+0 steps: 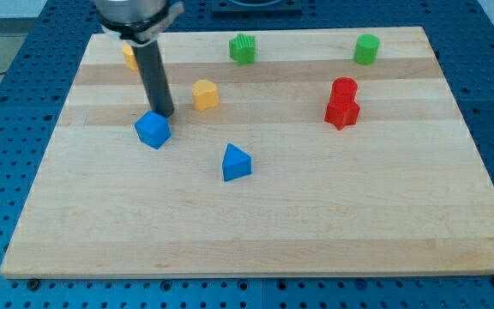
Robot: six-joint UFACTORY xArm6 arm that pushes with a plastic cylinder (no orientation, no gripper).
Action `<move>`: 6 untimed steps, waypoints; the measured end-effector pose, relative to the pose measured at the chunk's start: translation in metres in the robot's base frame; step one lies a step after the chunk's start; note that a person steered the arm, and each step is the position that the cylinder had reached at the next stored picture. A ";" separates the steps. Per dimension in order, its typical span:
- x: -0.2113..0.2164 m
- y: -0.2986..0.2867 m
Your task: Touch the top of the yellow heart
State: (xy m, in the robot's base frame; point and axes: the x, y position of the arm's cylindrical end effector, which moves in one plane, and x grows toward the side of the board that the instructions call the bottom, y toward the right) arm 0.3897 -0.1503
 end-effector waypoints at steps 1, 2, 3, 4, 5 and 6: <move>0.045 0.045; 0.073 0.037; 0.031 -0.004; 0.004 -0.010; 0.002 -0.033; 0.002 -0.056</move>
